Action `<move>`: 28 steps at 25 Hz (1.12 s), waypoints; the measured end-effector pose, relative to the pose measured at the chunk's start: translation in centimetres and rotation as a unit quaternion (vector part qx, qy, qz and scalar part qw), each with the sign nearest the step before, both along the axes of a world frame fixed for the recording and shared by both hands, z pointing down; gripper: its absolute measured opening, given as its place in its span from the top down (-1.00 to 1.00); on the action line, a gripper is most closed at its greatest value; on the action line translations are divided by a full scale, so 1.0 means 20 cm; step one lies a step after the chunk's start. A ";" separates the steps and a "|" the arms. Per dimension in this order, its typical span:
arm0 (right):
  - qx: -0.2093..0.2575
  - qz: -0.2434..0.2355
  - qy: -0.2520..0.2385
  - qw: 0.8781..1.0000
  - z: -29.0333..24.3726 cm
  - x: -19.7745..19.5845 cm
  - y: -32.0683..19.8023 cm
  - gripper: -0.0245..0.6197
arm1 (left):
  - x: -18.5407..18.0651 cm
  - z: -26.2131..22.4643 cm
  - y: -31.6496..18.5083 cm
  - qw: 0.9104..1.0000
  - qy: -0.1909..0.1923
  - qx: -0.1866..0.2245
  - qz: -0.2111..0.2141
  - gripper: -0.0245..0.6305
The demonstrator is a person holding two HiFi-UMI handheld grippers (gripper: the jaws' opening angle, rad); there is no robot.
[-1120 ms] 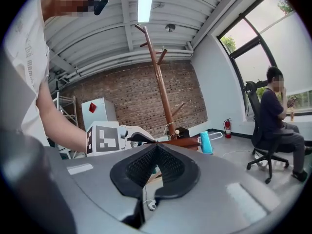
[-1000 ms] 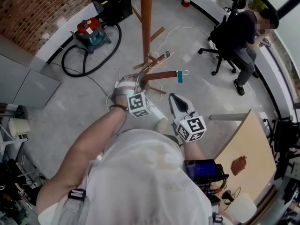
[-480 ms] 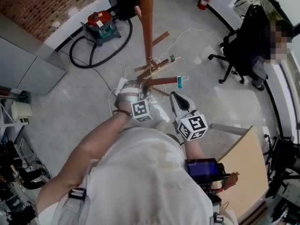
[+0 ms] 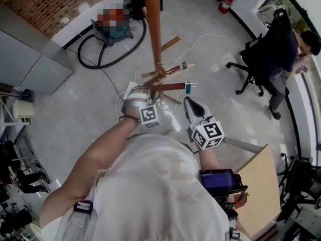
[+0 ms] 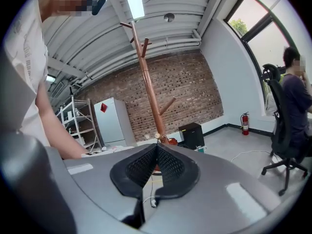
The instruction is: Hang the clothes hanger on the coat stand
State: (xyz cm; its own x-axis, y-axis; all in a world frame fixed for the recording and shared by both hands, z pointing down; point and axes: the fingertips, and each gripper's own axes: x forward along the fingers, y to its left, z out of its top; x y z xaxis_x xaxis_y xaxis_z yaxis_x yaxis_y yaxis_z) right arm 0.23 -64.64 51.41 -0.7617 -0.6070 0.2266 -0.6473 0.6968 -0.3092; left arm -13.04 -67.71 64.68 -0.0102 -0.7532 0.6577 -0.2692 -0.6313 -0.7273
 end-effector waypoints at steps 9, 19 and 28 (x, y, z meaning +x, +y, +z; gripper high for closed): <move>0.000 -0.019 0.001 1.000 0.01 0.06 -0.09 0.88 | -0.10 0.11 -0.11 0.999 -0.047 -0.012 -0.021 0.55; -0.004 -0.029 -0.004 1.000 0.03 0.11 -0.17 0.88 | -0.15 0.15 -0.17 0.997 -0.056 -0.004 -0.047 0.54; 0.014 -0.046 0.008 0.999 -0.02 -0.05 -0.18 0.88 | -0.31 0.13 -0.18 0.998 -0.040 -0.011 -0.049 0.54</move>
State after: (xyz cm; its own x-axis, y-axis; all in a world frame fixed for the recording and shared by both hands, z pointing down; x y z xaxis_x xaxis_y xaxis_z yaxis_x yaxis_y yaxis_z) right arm -0.83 -68.34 51.04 -0.8105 -0.5412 0.2240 -0.5853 0.7614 -0.2787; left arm -19.19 -71.29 67.22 -0.1361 -0.7315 0.6681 -0.2715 -0.6210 -0.7352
